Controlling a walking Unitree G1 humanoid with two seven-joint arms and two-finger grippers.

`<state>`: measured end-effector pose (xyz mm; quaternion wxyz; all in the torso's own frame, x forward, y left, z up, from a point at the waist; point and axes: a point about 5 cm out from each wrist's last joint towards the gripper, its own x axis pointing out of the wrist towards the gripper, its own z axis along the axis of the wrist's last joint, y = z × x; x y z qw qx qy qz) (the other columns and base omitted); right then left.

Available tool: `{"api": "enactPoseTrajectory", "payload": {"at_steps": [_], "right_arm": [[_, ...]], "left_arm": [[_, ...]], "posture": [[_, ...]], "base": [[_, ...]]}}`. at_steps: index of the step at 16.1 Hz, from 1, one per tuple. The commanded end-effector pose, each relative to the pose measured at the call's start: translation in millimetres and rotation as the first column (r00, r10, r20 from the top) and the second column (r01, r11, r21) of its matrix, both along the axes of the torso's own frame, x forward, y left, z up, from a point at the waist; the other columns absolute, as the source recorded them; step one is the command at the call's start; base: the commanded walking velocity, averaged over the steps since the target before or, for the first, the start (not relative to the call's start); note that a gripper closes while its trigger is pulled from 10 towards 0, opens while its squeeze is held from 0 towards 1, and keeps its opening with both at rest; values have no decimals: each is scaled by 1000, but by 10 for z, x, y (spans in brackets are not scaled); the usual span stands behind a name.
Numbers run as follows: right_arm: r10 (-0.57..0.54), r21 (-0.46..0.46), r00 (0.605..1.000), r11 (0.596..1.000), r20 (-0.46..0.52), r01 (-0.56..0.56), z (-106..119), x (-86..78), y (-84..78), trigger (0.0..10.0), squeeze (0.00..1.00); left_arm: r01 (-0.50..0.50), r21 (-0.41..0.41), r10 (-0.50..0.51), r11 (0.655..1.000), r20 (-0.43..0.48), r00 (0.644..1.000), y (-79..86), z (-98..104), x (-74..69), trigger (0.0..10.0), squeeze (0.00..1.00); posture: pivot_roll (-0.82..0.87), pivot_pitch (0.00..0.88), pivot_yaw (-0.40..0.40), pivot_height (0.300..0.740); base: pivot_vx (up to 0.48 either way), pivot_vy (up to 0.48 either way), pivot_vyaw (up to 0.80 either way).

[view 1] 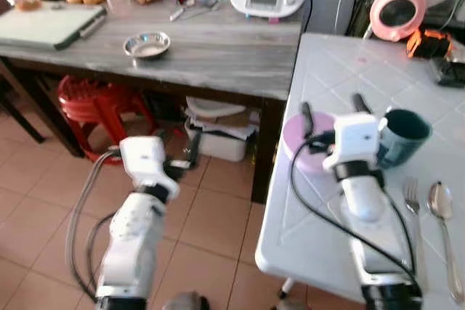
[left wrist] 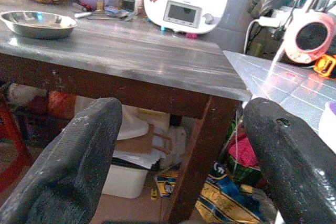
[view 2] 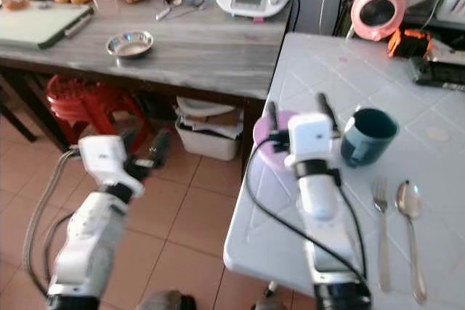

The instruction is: Setting the table

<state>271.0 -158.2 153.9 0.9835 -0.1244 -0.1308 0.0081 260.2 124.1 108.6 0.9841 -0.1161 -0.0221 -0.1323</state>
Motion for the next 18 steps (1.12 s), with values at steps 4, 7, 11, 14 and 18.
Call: {"api": "enactPoseTrajectory", "payload": {"at_steps": [4,7,11,14,18], "right_arm": [[11,-51,998,999,-67,-15,-74,-45,46,10000,0],[89,-99,982,989,-165,-106,-192,-144,111,10000,0],[152,-143,949,970,-275,-197,-245,-167,127,10000,0],[184,-142,926,960,-330,-241,-271,-175,163,10000,0],[241,-119,885,943,-398,-311,-345,-226,241,10000,0]], "left_arm": [[57,-6,-57,998,-126,990,112,-120,-90,10000,0],[76,16,-73,997,-142,987,149,-151,-108,10000,0],[136,22,-131,990,-158,979,32,-166,-107,10000,0],[141,19,-136,990,-169,976,21,-179,-113,10000,0],[150,21,-144,988,-177,974,10,-190,-120,10000,0]], "posture": [[-24,0,38,740],[-29,0,40,740],[-48,0,36,740],[-48,0,34,740],[-49,0,32,740]], "base": [[0,0,0],[0,0,0],[0,0,0],[0,0,0],[0,0,0]]}}
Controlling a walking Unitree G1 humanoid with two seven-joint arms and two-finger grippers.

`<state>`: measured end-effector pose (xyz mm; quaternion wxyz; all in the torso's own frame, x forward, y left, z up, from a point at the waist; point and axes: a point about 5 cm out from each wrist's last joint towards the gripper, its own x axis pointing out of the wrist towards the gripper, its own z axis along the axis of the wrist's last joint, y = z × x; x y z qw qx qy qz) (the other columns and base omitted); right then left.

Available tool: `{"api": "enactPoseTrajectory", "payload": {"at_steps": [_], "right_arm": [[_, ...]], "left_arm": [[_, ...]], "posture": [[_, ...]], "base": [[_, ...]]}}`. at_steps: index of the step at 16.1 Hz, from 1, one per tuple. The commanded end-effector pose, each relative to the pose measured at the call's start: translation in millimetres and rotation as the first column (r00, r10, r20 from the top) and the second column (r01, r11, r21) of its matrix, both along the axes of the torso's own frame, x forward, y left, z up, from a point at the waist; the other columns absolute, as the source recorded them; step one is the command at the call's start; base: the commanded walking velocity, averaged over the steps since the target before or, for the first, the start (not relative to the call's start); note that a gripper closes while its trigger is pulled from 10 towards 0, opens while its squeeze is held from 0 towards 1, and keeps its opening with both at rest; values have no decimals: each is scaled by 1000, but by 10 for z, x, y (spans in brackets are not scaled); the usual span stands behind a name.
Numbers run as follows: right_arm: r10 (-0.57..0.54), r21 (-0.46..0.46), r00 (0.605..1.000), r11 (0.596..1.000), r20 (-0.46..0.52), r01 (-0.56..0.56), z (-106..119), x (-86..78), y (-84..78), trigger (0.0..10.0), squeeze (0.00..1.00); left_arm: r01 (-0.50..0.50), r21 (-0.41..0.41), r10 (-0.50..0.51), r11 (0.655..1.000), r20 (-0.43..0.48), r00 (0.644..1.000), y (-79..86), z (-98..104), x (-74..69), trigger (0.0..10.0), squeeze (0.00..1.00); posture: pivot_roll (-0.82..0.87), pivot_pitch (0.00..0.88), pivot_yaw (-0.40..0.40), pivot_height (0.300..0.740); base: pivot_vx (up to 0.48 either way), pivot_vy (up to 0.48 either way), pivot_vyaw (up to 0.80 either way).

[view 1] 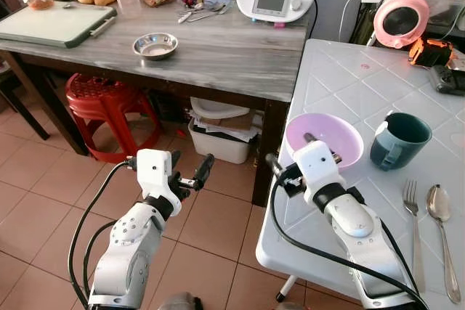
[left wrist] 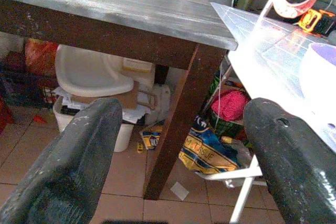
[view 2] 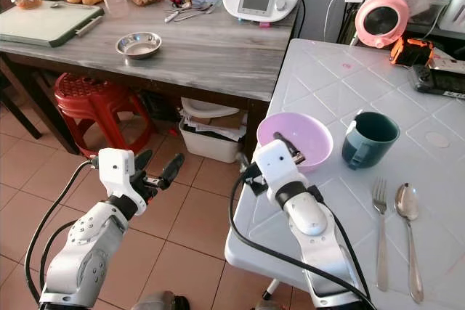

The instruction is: Setting the table

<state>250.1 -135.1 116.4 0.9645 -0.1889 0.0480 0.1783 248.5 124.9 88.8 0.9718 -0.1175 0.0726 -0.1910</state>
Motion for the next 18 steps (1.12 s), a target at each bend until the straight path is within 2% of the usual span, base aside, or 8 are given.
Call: {"api": "enactPoseTrajectory", "payload": {"at_steps": [1,6,8,9,12,14,18], "right_arm": [[8,-2,1000,1000,-10,-8,19,-18,3,10000,0],[-34,-61,996,998,-82,29,-1,26,-112,10000,0],[-16,-80,993,997,-113,7,3,50,-137,10000,0],[2,-83,992,996,-128,-12,7,73,-151,0,0],[28,-110,983,993,-182,-49,-2,96,-186,0,0],[68,-149,962,983,-265,-111,-44,81,-233,0,0],[53,-156,935,981,-351,-114,-163,31,-271,0,0]], "left_arm": [[9,12,-9,1000,-3,1000,1,7,-3,10000,0],[36,14,-36,999,-23,999,-44,-20,-7,10000,0],[49,13,-49,999,-31,998,-61,-36,-14,10000,0],[57,17,-57,998,-38,998,-74,-47,-24,10000,0],[64,19,-63,998,-43,997,-86,-52,-29,10000,0],[69,27,-68,997,-58,996,-95,-70,-37,10000,0],[75,48,-71,996,-81,994,-95,-108,-53,10000,0]], "posture": [[-50,0,32,740],[-54,0,31,740],[-53,0,30,740],[-55,0,29,740],[-53,0,26,740],[-52,0,23,740],[-49,0,25,740]], "base": [[0,0,0],[0,0,0],[0,0,0],[0,0,0],[0,0,0],[0,0,0],[0,0,0]]}}
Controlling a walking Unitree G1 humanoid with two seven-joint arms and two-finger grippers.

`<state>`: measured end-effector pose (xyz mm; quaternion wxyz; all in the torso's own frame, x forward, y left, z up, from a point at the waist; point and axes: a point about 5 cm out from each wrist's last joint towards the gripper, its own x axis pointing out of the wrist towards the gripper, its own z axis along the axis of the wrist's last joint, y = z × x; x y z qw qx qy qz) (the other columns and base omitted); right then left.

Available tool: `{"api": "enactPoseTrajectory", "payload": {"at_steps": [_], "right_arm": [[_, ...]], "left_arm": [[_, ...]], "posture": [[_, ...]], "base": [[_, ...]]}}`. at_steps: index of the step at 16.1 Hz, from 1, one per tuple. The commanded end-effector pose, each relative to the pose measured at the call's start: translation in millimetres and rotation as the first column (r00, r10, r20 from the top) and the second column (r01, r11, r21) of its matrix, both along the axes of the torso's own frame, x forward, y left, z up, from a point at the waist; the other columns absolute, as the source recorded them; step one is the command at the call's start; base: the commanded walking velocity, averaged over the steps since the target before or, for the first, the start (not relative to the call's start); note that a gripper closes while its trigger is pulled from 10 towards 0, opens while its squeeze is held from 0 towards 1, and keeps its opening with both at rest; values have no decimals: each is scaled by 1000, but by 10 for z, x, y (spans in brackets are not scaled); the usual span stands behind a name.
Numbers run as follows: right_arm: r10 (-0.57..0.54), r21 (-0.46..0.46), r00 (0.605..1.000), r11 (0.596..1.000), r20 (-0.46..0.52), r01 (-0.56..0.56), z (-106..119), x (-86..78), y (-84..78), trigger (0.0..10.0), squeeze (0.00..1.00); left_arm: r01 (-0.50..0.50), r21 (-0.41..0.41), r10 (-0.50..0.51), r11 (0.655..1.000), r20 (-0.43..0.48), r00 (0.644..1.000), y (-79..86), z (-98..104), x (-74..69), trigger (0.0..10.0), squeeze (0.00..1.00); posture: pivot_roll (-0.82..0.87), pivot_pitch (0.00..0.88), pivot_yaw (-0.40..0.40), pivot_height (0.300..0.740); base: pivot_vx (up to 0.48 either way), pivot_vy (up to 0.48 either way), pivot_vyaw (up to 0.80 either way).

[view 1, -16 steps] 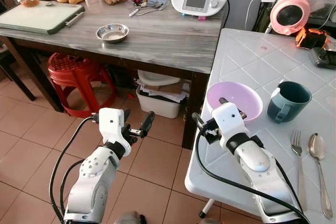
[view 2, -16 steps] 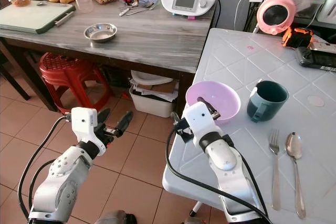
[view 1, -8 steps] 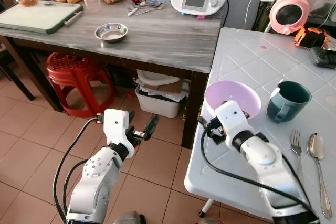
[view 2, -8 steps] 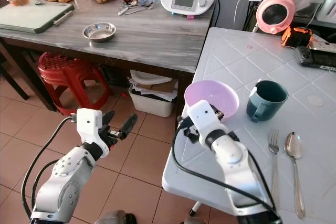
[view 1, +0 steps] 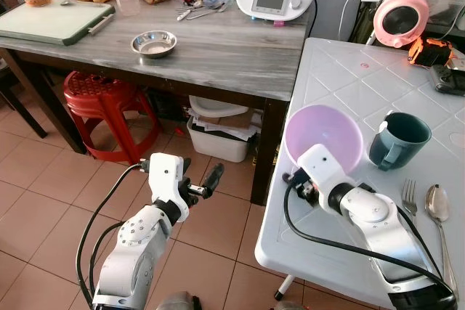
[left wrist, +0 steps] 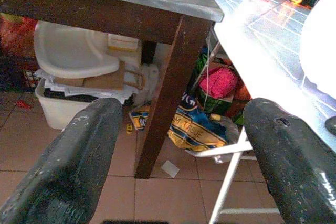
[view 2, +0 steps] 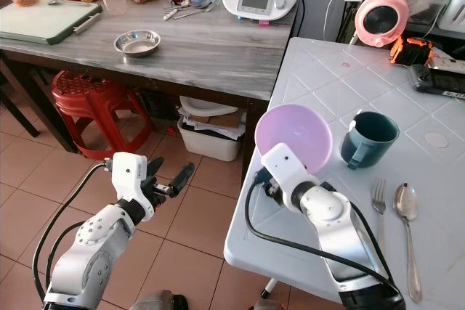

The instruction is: Setting the table

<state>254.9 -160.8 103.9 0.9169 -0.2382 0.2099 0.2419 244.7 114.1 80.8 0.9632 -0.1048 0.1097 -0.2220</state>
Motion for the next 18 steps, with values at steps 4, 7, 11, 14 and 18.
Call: {"api": "enactPoseTrajectory", "payload": {"at_steps": [4,7,11,14,18], "right_arm": [[-5,-8,999,1000,-52,4,-61,-37,-17,0,0],[-9,-8,998,1000,-60,9,-88,-55,-35,0,0],[-13,-2,998,1000,-57,13,-96,-51,-26,0,0],[-4,-13,998,1000,-56,3,-117,-66,-14,0,0],[2,-19,999,1000,-43,-3,-124,-57,-12,0,0]], "left_arm": [[1,22,0,1000,-20,1000,18,-28,-19,10000,0],[4,29,-3,1000,-23,1000,18,-31,-19,10000,0],[5,36,-5,999,-22,1000,12,-31,-13,10000,0],[1,37,-1,999,-22,1000,9,-33,-2,10000,0],[0,36,0,999,-20,1000,5,-33,20,10000,0]], "posture": [[-50,0,27,740],[-49,0,30,740],[-47,0,27,740],[-50,0,27,740],[-53,0,28,740]], "base": [[0,0,0],[0,0,0],[0,0,0],[0,0,0],[0,0,0]]}}
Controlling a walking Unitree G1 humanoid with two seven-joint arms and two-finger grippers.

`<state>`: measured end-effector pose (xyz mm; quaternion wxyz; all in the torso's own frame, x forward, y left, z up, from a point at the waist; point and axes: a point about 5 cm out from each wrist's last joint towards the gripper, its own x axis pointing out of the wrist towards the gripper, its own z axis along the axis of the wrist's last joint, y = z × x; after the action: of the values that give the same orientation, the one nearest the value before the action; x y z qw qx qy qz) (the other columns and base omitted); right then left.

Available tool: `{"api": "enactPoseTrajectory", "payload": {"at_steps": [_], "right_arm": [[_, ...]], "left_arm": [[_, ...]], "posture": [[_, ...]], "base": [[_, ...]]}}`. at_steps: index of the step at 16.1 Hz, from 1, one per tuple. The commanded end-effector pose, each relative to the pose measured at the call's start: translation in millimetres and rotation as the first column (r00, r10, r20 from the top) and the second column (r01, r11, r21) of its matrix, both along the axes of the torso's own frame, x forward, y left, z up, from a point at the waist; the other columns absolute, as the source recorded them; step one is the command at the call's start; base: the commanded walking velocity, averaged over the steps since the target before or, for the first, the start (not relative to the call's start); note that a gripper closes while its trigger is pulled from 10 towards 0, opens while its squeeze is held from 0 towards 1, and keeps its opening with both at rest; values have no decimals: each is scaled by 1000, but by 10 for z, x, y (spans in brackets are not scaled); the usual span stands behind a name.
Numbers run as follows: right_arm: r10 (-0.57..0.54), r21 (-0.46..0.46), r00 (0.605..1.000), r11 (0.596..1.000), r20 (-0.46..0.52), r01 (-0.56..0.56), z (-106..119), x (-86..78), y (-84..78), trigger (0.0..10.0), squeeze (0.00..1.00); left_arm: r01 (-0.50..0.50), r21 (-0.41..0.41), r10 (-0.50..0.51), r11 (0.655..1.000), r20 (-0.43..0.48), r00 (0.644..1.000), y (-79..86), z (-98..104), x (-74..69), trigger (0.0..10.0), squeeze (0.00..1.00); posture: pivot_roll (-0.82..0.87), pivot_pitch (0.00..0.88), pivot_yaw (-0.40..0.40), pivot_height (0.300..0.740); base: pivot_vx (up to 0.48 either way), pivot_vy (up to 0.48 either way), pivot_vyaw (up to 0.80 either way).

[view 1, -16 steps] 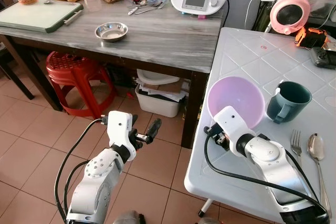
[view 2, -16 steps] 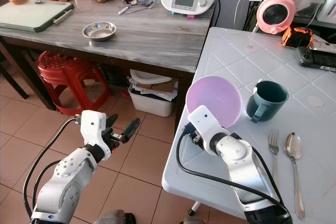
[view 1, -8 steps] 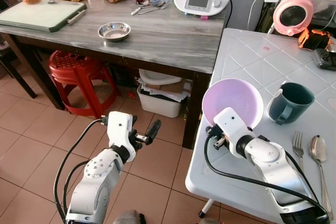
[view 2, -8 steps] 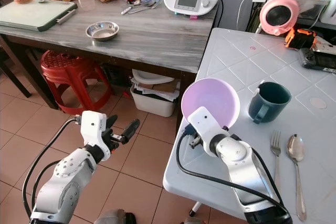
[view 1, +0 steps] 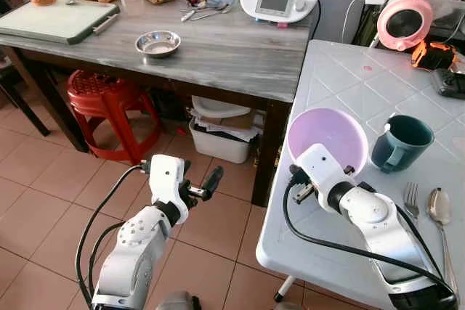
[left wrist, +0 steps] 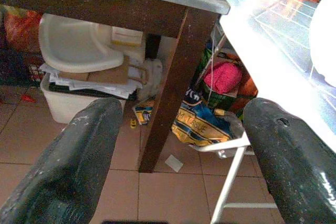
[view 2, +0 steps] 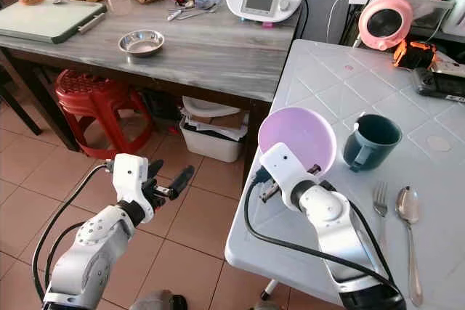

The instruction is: Setting the table

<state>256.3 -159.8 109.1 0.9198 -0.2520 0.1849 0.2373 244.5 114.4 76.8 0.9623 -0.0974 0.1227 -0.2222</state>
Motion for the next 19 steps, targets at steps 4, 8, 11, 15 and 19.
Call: {"api": "enactPoseTrajectory", "payload": {"at_steps": [4,8,11,15,19], "right_arm": [[-28,8,999,1000,-31,28,-150,-34,-20,0,0],[-70,171,985,984,156,43,64,89,127,1490,0],[-150,245,960,965,235,91,113,101,143,10000,0],[-205,293,950,947,237,131,74,107,138,10000,0],[-210,285,945,949,250,136,44,132,114,10000,0]], "left_arm": [[-29,15,29,999,-12,999,56,-3,40,10000,0],[-59,24,58,998,20,998,122,49,165,10000,0],[-58,20,57,998,61,997,100,119,268,10000,0],[-44,31,41,999,82,996,80,139,305,10000,0],[-37,37,34,999,91,995,69,134,308,10000,0]], "posture": [[-49,0,25,740],[-42,0,22,740],[-37,0,25,740],[-35,0,31,740],[-30,0,29,740]], "base": [[0,0,0],[0,0,0],[0,445,0],[0,480,0],[0,480,0]]}}
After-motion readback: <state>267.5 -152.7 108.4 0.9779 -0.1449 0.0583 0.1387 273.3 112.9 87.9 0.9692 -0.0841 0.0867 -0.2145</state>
